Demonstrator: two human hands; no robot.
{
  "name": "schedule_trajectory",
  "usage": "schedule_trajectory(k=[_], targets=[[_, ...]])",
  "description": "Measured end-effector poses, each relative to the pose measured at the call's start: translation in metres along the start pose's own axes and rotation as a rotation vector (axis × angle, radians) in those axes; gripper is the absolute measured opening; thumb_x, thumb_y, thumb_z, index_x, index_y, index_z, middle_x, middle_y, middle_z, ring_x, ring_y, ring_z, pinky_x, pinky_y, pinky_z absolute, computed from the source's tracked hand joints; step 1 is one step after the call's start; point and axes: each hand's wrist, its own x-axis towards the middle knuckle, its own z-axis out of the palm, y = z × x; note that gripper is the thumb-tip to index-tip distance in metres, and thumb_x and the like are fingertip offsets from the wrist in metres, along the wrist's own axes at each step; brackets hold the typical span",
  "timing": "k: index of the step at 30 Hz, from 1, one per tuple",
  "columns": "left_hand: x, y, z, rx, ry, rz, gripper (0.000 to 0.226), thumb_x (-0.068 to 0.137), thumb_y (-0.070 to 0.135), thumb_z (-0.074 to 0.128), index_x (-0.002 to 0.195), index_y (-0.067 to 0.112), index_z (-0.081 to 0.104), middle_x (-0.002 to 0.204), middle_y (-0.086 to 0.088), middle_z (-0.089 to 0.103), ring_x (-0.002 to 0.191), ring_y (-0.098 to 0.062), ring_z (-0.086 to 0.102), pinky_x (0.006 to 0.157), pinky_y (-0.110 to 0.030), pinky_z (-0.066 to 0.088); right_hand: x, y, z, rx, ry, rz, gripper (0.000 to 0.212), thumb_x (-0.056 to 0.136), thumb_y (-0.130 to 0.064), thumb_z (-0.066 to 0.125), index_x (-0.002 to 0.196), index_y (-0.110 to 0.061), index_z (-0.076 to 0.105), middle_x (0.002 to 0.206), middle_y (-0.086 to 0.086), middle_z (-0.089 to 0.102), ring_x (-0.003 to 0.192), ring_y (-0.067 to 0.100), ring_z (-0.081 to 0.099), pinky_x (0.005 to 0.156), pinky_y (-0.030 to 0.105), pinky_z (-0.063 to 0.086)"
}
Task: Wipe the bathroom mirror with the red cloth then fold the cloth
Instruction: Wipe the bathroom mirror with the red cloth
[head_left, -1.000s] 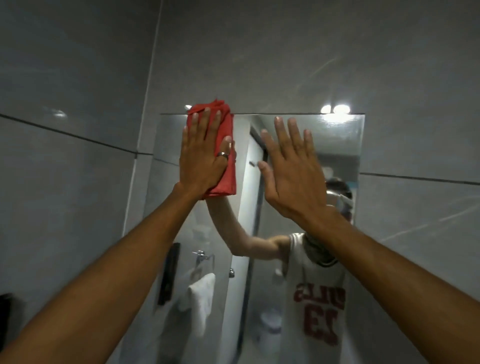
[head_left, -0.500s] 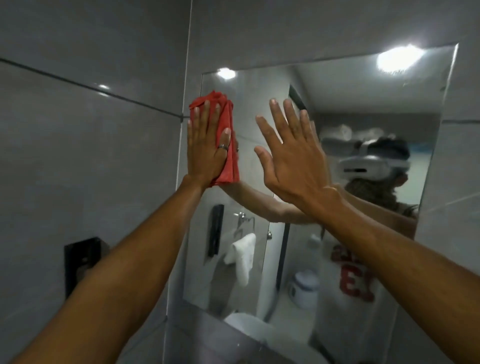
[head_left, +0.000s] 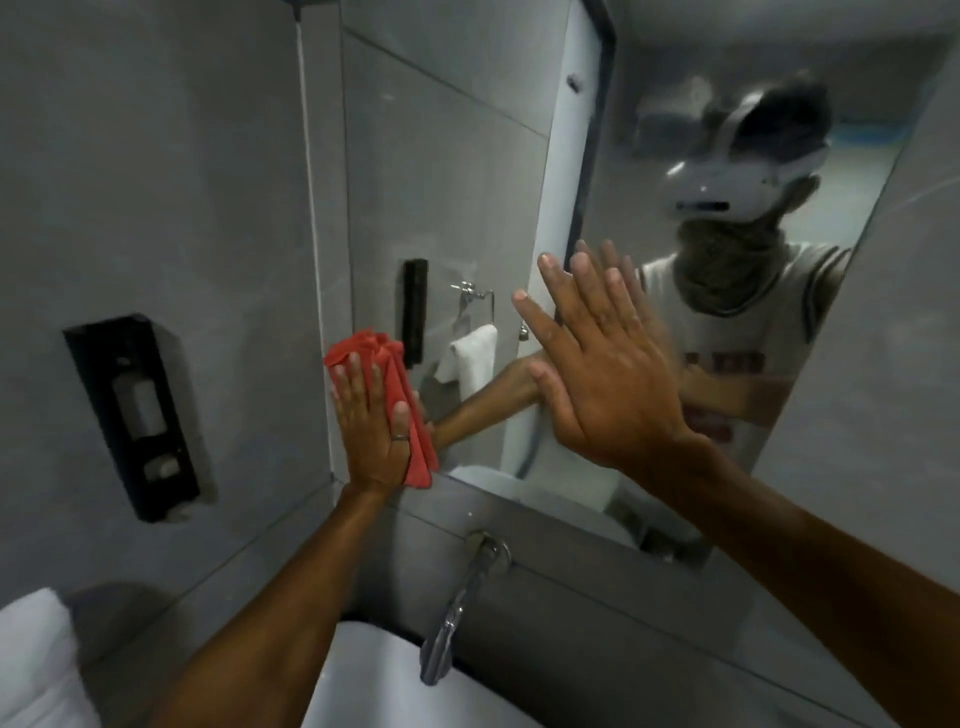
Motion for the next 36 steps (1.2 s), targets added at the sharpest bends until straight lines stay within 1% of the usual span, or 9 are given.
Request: schedule_trajectory(k=[6, 8, 10, 14, 17, 23, 28, 33, 36], targets=[[-0.047, 0.097, 0.030, 0.067, 0.021, 0.190, 0.063, 0.111, 0.054, 0.011, 0.167, 0.032, -0.008, 0.176, 0.004, -0.011, 0.163, -0.022, -0.013, 0.132, -0.054, -0.006, -0.047, 0.027, -0.017, -0.023, -0.053, 0.030, 0.059, 0.106, -0.042, 0.022, 0.155, -0.012, 0.035, 0.166, 0.019, 0.024, 0.156, 0.037, 0.015, 0.128, 0.053, 0.009], [-0.072, 0.143, 0.040, 0.095, 0.000, 0.216, 0.063, 0.112, 0.051, 0.013, 0.168, 0.026, -0.003, 0.176, -0.010, 0.003, 0.163, -0.025, -0.011, 0.132, -0.055, -0.003, -0.058, 0.040, -0.031, -0.047, -0.049, 0.040, 0.058, 0.106, -0.040, 0.024, 0.156, -0.011, 0.033, 0.166, 0.021, 0.023, 0.156, 0.039, 0.014, 0.128, 0.055, 0.009], [-0.095, 0.189, 0.051, 0.095, -0.009, 0.255, 0.062, 0.113, 0.047, 0.019, 0.166, 0.017, 0.017, 0.170, -0.021, 0.024, 0.164, -0.028, -0.004, 0.132, -0.056, 0.003, -0.069, 0.055, -0.048, -0.064, -0.050, 0.056, 0.057, 0.106, -0.036, 0.031, 0.157, -0.009, 0.032, 0.166, 0.023, 0.022, 0.156, 0.042, 0.014, 0.128, 0.057, 0.010], [-0.139, 0.275, 0.070, 0.052, -0.078, 0.388, 0.056, 0.112, 0.050, 0.022, 0.157, 0.019, 0.035, 0.164, -0.013, 0.033, 0.154, -0.036, 0.026, 0.126, -0.059, 0.017, -0.098, 0.086, -0.086, -0.122, -0.074, 0.122, 0.057, 0.106, -0.033, 0.033, 0.158, -0.008, 0.030, 0.167, 0.024, 0.019, 0.157, 0.038, 0.008, 0.129, 0.055, 0.007], [-0.156, 0.309, 0.078, 0.029, -0.121, 0.415, 0.053, 0.111, 0.051, 0.030, 0.156, 0.025, 0.038, 0.164, -0.006, 0.034, 0.150, -0.034, 0.034, 0.131, -0.050, 0.004, -0.120, 0.100, -0.106, -0.175, -0.095, 0.114, 0.058, 0.108, -0.036, 0.027, 0.159, -0.011, 0.027, 0.168, 0.022, 0.015, 0.157, 0.031, 0.003, 0.129, 0.051, 0.004], [-0.132, 0.289, 0.067, 0.038, -0.122, 0.509, 0.067, 0.102, 0.044, 0.051, 0.163, 0.025, 0.028, 0.172, -0.005, 0.027, 0.164, -0.025, 0.008, 0.132, -0.053, 0.010, -0.118, 0.105, -0.116, -0.150, -0.094, 0.115, 0.060, 0.105, -0.037, 0.030, 0.160, -0.013, 0.020, 0.168, 0.017, 0.011, 0.158, 0.031, 0.004, 0.129, 0.049, 0.004], [-0.029, 0.264, 0.034, -0.014, -0.063, 0.352, 0.063, 0.112, 0.047, 0.022, 0.168, 0.027, 0.001, 0.177, 0.004, -0.009, 0.164, -0.026, 0.002, 0.133, -0.050, -0.002, -0.072, 0.087, -0.099, -0.097, -0.053, 0.067, 0.061, 0.103, -0.032, 0.038, 0.159, -0.010, 0.026, 0.169, 0.020, 0.015, 0.159, 0.034, 0.004, 0.129, 0.052, 0.007], [0.095, 0.222, -0.007, 0.003, 0.006, 0.193, 0.063, 0.108, 0.041, 0.030, 0.166, 0.017, 0.021, 0.175, -0.010, 0.015, 0.163, -0.030, 0.010, 0.133, -0.039, -0.007, -0.011, 0.073, -0.080, -0.114, 0.008, -0.055, 0.063, 0.102, -0.034, 0.040, 0.160, -0.015, 0.023, 0.169, 0.016, 0.014, 0.159, 0.032, 0.009, 0.129, 0.051, 0.006], [0.166, 0.206, -0.029, -0.040, 0.058, 0.064, 0.064, 0.109, 0.044, 0.023, 0.168, 0.019, 0.017, 0.177, -0.006, 0.010, 0.164, -0.029, 0.004, 0.133, -0.044, -0.004, 0.030, 0.073, -0.074, -0.147, 0.008, -0.048, 0.062, 0.103, -0.042, 0.030, 0.159, -0.018, 0.020, 0.170, 0.015, 0.014, 0.159, 0.032, 0.010, 0.128, 0.055, 0.013]])
